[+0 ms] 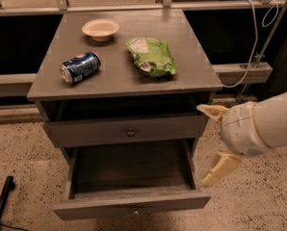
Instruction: Close middle drawer
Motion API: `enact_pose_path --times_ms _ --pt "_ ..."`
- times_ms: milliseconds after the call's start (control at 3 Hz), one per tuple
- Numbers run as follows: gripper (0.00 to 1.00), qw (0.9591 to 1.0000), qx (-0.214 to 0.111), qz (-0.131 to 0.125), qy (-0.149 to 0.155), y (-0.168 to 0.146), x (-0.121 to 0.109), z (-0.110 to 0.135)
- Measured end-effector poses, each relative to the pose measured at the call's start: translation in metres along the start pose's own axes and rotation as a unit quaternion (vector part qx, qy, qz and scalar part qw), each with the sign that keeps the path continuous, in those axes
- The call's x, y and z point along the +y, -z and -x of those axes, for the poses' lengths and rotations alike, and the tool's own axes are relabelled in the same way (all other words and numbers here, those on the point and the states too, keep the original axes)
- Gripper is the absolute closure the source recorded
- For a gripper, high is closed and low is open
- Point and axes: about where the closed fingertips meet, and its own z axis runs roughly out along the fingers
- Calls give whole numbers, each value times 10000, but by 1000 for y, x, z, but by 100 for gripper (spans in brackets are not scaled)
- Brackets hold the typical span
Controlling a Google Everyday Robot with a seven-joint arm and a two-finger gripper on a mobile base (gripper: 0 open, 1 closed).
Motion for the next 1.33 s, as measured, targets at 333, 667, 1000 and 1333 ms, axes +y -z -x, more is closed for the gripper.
enact_pose_path --times_ms 333,667,1000,1333 --pt "0 9931 -1148 -71 209 -75 -8 21" --pt "0 9849 -1617 -254 554 -115 -47 31" --pt "0 9852 -1616 -72 561 -131 -50 24" --pt "0 9876 -1485 349 382 -149 -38 13"
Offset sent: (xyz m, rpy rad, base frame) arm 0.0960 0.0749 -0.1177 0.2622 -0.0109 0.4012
